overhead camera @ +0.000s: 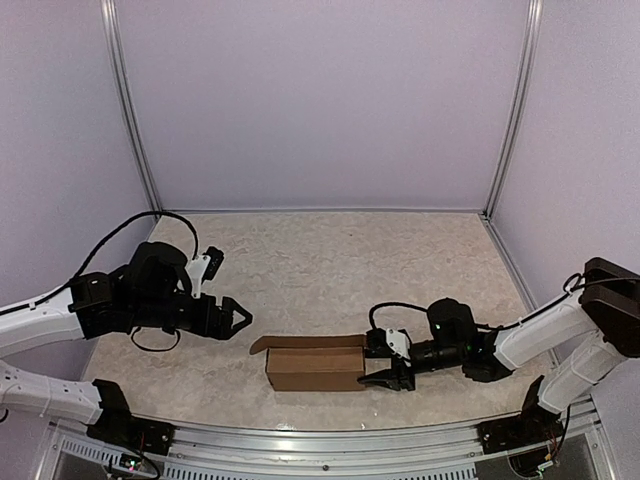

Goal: Fold the paper box

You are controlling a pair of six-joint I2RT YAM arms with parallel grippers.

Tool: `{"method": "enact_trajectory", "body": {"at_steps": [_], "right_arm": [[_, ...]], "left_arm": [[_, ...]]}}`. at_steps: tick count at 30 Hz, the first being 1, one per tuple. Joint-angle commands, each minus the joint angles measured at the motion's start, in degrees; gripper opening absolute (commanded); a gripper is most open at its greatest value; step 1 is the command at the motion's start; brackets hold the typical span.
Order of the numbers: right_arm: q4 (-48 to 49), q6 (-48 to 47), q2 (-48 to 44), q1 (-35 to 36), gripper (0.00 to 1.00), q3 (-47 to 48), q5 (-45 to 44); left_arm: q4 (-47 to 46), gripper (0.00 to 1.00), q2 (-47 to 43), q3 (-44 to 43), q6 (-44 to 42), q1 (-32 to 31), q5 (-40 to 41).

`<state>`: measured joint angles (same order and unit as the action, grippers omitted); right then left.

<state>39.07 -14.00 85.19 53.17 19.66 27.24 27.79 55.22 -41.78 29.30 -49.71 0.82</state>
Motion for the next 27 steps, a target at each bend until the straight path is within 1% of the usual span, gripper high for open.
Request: {"method": "enact_trajectory", "body": {"at_steps": [1,9,20,27], "right_arm": [[1.2,0.2,1.7,-0.5,0.26,0.6,0.5],[-0.3,-0.6,2.6,-0.4,0.26,1.2,1.2],[-1.6,-0.7,2.5,-0.5,0.26,1.4,2.3],[-1.3,-0.1,4.1,-0.5,0.27,2.1,3.2]], "left_arm": [[-1.8,0.91,0.7,-2.2,0.3,-0.9,1.7],[-2.3,0.91,1.9,-2.5,0.0,-1.5,3.3],[1.2,0.9,5.5,-5.2,-3.5,-3.2,3.6],[2.8,0.79,9.3,-6.7,-4.8,-4.3,1.9]]}}
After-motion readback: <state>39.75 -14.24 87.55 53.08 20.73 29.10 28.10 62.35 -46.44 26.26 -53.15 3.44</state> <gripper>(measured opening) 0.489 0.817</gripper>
